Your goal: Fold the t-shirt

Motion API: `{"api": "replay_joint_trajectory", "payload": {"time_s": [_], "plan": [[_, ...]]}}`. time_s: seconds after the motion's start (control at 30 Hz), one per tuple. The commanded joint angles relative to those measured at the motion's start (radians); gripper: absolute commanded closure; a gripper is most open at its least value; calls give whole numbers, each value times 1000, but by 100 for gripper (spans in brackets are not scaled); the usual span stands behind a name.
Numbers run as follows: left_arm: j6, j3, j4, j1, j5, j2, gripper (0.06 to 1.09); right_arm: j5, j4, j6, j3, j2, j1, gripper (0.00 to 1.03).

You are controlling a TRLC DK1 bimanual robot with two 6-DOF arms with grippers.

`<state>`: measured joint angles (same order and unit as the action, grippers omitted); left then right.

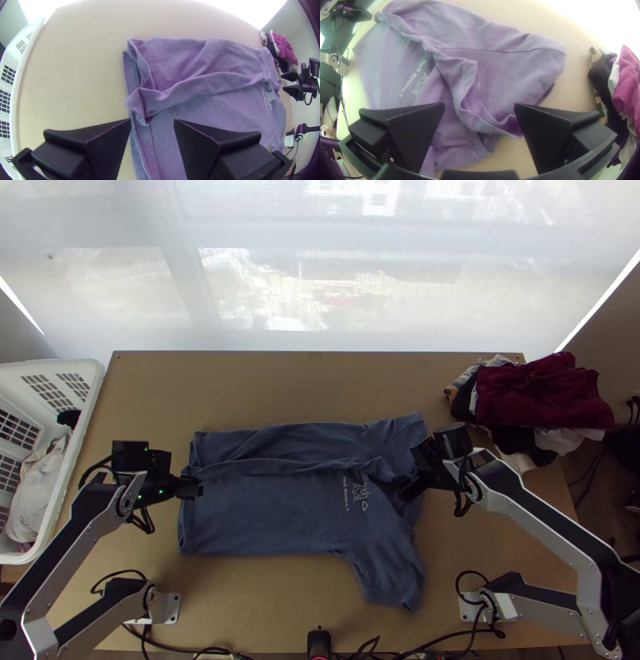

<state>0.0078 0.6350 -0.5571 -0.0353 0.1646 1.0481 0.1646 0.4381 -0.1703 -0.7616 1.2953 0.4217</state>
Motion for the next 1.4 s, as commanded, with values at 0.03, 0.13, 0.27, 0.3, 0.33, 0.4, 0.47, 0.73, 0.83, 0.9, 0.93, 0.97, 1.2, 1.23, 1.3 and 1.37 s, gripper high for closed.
{"api": "replay_joint_trajectory", "payload": {"time_s": [0.03,0.13,0.27,0.3,0.33,0.4,0.47,0.73,0.83,0.9,0.93,0.97,1.2,1.23,1.3,1.37], "plan": [[23,69,-268,5,6,-157,36,1,68,12,-48,-76,-35,4],[37,94,-403,3,30,-154,33,1,74,12,-38,-103,-38,4],[38,104,-520,-2,52,-123,33,1,99,14,-38,-122,-37,4],[40,107,-537,-2,56,-122,33,1,105,14,-39,-126,-37,4],[40,106,-546,-2,62,-114,33,1,119,14,-45,-131,-37,4],[43,103,-580,-14,79,-72,33,1,146,11,-54,-146,-31,4],[43,103,-587,-34,79,-37,33,1,169,2,-65,-166,-21,4],[31,107,-595,-72,56,130,34,1,269,-15,-117,-241,0,4],[26,107,-592,-74,32,162,42,1,280,-15,-116,-252,3,4],[26,106,-592,-74,27,176,49,1,281,-17,-116,-257,3,4],[26,106,-592,-74,19,184,49,1,281,-18,-117,-258,3,4],[27,106,-592,-74,6,191,49,1,281,-20,-119,-258,3,4],[37,107,-586,-77,1,254,68,1,307,-21,-157,-260,17,4],[38,109,-581,-75,1,259,69,1,315,-21,-163,-261,23,4],[41,111,-576,-77,1,273,69,1,337,-21,-177,-266,35,4],[43,112,-569,-80,1,282,78,1,363,-21,-189,-271,55,4]]}}
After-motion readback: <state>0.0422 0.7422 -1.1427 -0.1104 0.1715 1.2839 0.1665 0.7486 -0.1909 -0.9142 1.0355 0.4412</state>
